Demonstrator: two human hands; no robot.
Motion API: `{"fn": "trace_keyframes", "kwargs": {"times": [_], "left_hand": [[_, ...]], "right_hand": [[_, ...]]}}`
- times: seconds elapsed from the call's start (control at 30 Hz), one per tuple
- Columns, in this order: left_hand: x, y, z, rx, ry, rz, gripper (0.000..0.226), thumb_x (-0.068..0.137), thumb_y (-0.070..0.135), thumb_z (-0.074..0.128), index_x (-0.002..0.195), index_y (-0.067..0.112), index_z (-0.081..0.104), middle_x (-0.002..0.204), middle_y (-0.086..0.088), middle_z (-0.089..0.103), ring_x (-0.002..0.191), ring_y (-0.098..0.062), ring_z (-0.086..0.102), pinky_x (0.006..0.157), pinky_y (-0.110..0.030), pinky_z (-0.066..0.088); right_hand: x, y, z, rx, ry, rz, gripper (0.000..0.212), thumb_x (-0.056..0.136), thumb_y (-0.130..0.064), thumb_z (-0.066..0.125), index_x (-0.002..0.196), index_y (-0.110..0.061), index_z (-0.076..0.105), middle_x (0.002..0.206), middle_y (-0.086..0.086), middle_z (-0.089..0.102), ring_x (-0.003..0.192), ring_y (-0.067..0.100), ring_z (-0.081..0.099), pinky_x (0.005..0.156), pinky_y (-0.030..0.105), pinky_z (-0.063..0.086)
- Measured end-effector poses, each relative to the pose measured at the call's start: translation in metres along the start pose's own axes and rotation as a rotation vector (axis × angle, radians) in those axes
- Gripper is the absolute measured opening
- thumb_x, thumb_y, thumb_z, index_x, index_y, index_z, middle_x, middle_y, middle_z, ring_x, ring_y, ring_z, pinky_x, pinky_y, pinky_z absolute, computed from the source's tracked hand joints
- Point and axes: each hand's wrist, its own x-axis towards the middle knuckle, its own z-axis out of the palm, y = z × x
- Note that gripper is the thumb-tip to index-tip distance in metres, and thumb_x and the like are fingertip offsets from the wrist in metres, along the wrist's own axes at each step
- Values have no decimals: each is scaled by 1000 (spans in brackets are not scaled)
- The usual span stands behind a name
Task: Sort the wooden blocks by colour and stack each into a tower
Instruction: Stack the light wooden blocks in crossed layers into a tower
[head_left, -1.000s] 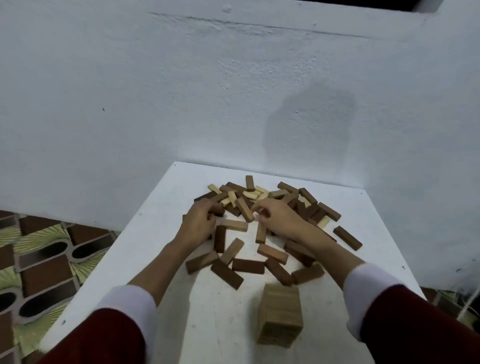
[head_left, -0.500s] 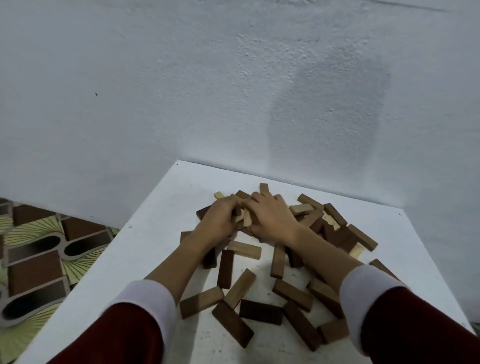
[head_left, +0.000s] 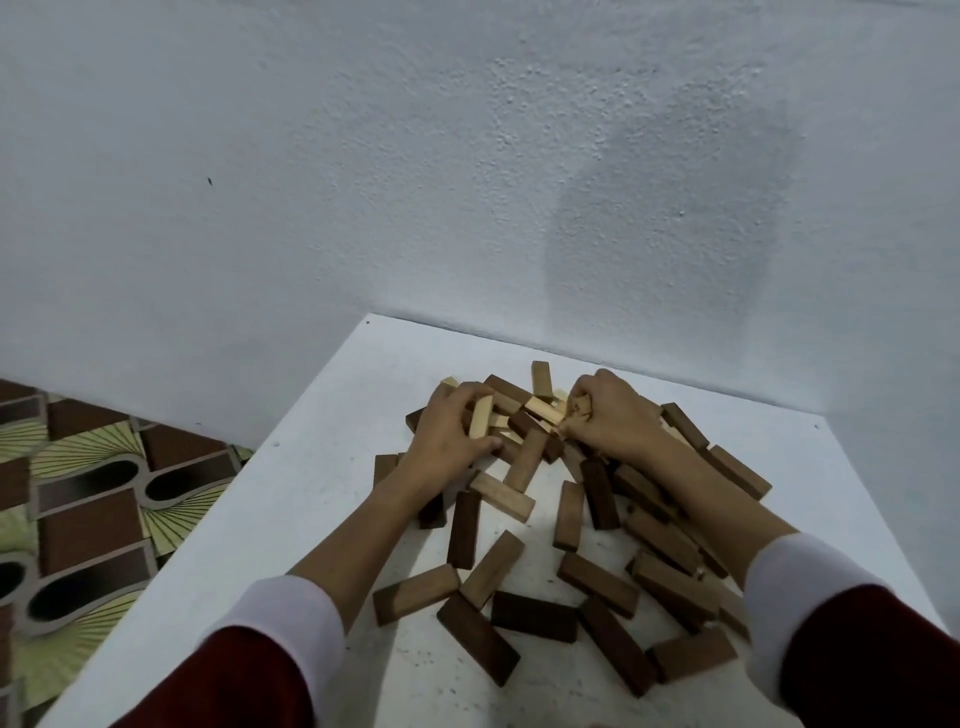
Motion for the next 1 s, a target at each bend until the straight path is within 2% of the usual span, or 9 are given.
{"fn": "trace_keyframes", "kwargs": {"times": [0.13, 0.2, 0.33, 0.4, 0.47, 0.53, 0.6, 0.8, 1.0], "left_hand": [[-7, 6, 1, -63, 25, 30, 50, 71, 6, 79, 105, 31, 52, 105, 2, 46, 84, -1, 47, 67, 4, 34], [-10, 9, 0, -78, 31, 44, 52, 70, 5, 79, 99, 36, 49, 102, 5, 45, 84, 1, 47, 66, 4, 34], [-14, 12, -4, -99, 34, 59, 55, 69, 5, 80, 92, 43, 47, 103, 6, 47, 85, 1, 48, 68, 3, 36], [-14, 12, -4, -97, 45, 61, 49, 69, 8, 81, 100, 34, 53, 104, 6, 51, 85, 1, 49, 69, 1, 37], [-14, 14, -3, -92, 61, 67, 52, 67, 12, 83, 110, 19, 56, 107, 3, 55, 86, 0, 51, 70, 0, 38], [-15, 21, -4, -94, 80, 101, 55, 64, 13, 84, 112, 13, 57, 106, 2, 56, 86, -2, 53, 70, -3, 40], [-18, 31, -6, -99, 97, 160, 55, 64, 13, 85, 111, 12, 57, 102, 3, 55, 84, 0, 52, 70, -4, 41], [-38, 62, -9, -60, 87, 280, 59, 61, 14, 86, 112, 13, 57, 99, 3, 51, 83, 1, 49, 69, -9, 41], [-66, 89, -15, -50, 81, 375, 60, 59, 17, 88, 112, 9, 59, 98, 3, 54, 81, 2, 48, 70, -7, 39]], "right_hand": [[-3, -6, 6, -59, -10, -3, 39, 84, -35, 64, 119, -22, 55, 112, 5, 50, 110, 23, 48, 86, 39, 44], [-2, -12, 12, -170, -34, -36, 41, 89, -41, 57, 126, -23, 52, 117, 6, 49, 114, 24, 45, 82, 36, 41], [0, -19, 16, -230, -19, -85, 28, 93, -30, 52, 113, -11, 53, 113, 9, 50, 106, 25, 47, 72, 32, 38], [-1, -22, 12, -76, 17, -39, 21, 91, -25, 53, 103, -8, 51, 103, 8, 53, 95, 23, 50, 69, 31, 37], [-8, -29, 2, 284, 3, 77, 19, 90, -25, 56, 92, -7, 50, 88, 7, 53, 80, 20, 50, 63, 28, 36], [-21, -38, -13, 660, -152, 135, 17, 86, -22, 63, 82, -9, 53, 75, 8, 50, 65, 18, 46, 54, 25, 33], [-35, -44, -26, 881, -299, 129, 19, 86, -18, 64, 70, -12, 55, 65, 9, 44, 52, 15, 38, 48, 25, 28], [-72, -55, -50, 878, -320, 100, 21, 89, -11, 58, 70, -15, 51, 67, 11, 42, 47, 12, 33, 44, 23, 25], [-109, -65, -68, 871, -232, 56, 9, 89, -12, 59, 91, -7, 66, 60, 4, 51, 48, 10, 38, 46, 22, 30]]}}
